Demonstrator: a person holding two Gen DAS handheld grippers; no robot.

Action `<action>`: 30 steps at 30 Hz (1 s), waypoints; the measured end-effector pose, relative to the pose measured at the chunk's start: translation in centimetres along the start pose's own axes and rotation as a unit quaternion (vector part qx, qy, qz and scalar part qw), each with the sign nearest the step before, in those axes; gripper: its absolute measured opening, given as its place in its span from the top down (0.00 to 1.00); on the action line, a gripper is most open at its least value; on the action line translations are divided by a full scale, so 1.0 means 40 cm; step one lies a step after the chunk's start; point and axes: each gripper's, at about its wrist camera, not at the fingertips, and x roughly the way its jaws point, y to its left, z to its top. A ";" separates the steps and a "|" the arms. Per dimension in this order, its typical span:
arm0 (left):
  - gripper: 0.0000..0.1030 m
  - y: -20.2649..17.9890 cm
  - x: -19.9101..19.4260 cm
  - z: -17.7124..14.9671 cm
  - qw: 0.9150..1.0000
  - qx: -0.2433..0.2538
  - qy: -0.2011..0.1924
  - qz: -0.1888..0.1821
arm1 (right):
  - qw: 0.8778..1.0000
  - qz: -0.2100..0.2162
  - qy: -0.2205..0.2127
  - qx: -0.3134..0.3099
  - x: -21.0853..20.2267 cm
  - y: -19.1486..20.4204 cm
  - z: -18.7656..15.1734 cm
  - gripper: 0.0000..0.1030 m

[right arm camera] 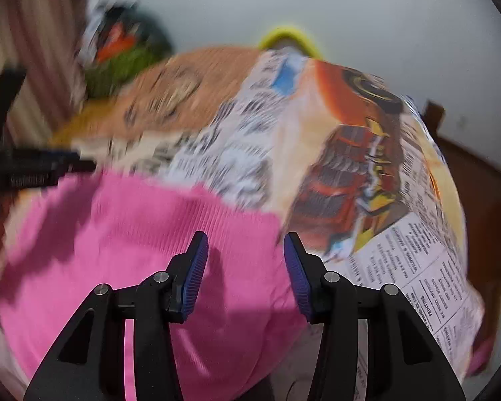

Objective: Fold small clothes

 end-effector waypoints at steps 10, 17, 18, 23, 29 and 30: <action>0.49 0.134 -0.101 -0.150 1.000 0.009 0.022 0.012 | 1.000 -0.011 0.002 -0.015 -0.144 -0.001 -0.075 0.58; 0.49 0.251 -0.144 -0.271 0.998 -0.022 0.034 0.039 | 0.999 -0.013 0.014 -0.033 -0.216 0.048 -0.161 0.48; 0.49 0.264 -0.144 -0.278 0.998 -0.024 0.035 0.041 | 0.999 -0.012 0.017 -0.032 -0.220 0.054 -0.175 0.48; 0.44 0.325 -0.108 -0.284 0.997 -0.053 0.050 0.026 | 0.999 -0.011 0.031 -0.007 -0.218 0.062 -0.232 0.48; 0.43 0.322 -0.012 -0.236 0.994 -0.068 0.080 -0.011 | 0.999 -0.011 0.038 0.036 -0.217 0.062 -0.282 0.48; 0.43 0.316 -0.001 -0.226 0.994 -0.068 0.079 -0.017 | 0.998 -0.018 0.039 0.038 -0.216 0.063 -0.289 0.48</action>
